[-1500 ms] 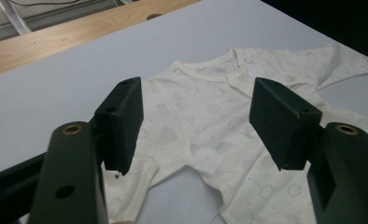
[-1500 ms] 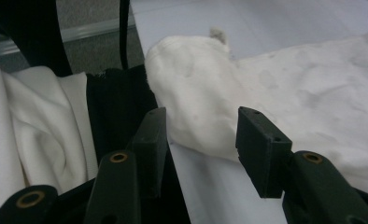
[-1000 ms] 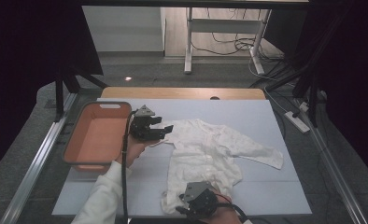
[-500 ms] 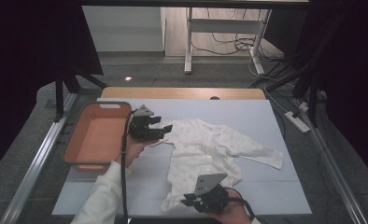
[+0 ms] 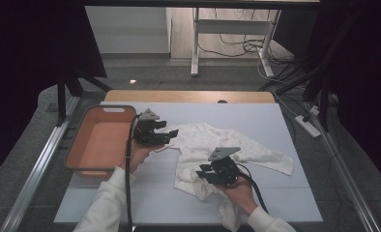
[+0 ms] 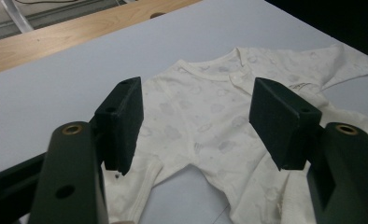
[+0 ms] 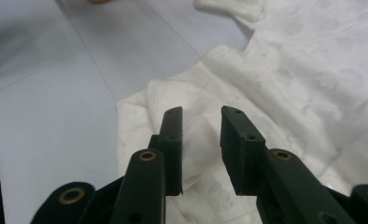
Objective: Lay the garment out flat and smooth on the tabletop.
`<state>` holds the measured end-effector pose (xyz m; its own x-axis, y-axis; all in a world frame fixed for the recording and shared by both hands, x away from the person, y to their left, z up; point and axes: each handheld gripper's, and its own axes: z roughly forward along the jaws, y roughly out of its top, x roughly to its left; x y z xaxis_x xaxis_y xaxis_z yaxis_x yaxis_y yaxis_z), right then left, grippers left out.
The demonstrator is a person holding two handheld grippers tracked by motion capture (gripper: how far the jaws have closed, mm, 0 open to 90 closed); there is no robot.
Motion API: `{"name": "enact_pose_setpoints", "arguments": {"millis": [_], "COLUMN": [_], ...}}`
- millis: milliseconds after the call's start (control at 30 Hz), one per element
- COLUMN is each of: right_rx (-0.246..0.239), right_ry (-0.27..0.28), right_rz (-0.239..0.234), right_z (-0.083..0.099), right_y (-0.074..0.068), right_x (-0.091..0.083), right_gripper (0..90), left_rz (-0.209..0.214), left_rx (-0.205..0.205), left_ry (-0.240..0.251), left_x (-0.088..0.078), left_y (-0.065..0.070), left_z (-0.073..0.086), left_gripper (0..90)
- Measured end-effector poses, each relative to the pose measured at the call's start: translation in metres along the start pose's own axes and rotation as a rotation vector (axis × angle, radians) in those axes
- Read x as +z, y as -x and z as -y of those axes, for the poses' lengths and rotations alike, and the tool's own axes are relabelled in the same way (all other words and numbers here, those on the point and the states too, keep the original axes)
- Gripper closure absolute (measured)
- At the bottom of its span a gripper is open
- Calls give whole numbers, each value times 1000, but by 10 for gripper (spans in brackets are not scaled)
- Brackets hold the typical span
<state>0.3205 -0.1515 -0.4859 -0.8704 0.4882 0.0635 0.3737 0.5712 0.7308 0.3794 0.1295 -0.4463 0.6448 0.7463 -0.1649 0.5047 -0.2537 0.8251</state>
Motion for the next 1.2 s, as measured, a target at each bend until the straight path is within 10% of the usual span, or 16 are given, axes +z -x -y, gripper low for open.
{"name": "enact_pose_setpoints", "arguments": {"millis": [200,367,767,1200], "right_rx": [-89,-169,-158,-81], "right_ry": [36,-38,-149,-173], "right_rz": [-38,-33,79,123], "right_z": [-11,-13,-10,-5], "right_y": [-32,-49,-14,5], "right_x": [-15,4,41,46], "right_gripper": [670,630,573,729], "left_rz": [0,-2,-2,-5], "left_rx": [8,8,5,9], "left_ry": [-4,-2,-7,-1], "left_x": [0,0,2,0], "left_y": [2,2,2,1], "left_z": [0,0,0,0], "left_gripper": [355,354,355,355]}}
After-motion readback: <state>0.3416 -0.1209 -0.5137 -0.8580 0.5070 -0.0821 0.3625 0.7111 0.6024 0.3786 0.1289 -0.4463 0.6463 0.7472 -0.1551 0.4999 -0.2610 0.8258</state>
